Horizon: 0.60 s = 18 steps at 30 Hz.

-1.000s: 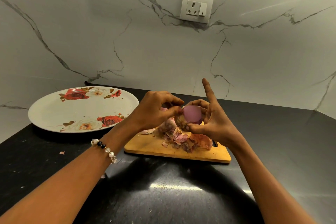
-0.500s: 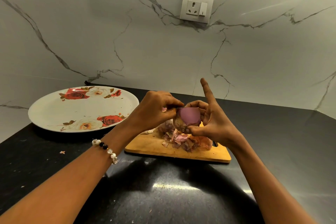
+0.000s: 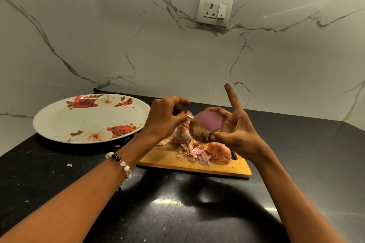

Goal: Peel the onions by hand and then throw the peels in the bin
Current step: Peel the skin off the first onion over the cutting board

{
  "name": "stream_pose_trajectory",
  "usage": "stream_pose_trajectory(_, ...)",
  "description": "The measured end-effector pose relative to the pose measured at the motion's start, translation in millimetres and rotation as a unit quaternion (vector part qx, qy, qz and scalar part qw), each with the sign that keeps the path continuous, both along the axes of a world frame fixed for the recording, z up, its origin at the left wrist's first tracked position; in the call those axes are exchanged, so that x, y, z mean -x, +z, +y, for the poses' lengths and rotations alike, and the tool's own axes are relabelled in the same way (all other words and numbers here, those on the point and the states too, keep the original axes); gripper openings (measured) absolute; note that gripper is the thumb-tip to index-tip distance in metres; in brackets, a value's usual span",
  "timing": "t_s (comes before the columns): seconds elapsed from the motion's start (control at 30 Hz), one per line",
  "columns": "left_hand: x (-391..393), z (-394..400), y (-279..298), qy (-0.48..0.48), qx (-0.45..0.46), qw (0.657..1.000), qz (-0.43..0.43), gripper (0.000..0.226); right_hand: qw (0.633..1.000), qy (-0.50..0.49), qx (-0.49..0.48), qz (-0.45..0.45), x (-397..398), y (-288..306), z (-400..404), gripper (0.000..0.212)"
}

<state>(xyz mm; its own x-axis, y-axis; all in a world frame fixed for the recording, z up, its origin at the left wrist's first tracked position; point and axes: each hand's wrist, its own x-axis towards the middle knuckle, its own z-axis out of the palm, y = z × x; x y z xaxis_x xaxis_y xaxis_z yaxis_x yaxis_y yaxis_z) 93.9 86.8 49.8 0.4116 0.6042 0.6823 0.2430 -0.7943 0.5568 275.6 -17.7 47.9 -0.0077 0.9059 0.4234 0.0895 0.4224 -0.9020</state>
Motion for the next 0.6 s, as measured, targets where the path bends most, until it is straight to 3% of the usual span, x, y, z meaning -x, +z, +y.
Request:
stream_pose_trajectory(0.17,4,6,-1,0.006,0.026,0.999,0.029,0.027,0.995,-0.027,0.002,0.095,-6,2,2,0.146)
stream_pose_trajectory(0.33,-1,4,-5,-0.024,-0.015,0.998,0.055,0.018,0.99,-0.098,0.017,0.103,-4,2,6,0.157)
stream_pose_trajectory(0.5,-2,-3,0,-0.07,-0.099,0.993,0.006,0.033,0.985,-0.119,0.04,0.115,-3,1,7,0.152)
stream_pose_trajectory(0.6,-4,-8,2,-0.103,-0.137,0.985,-0.007,0.036,0.98,-0.108,0.053,0.16,-1,2,7,0.127)
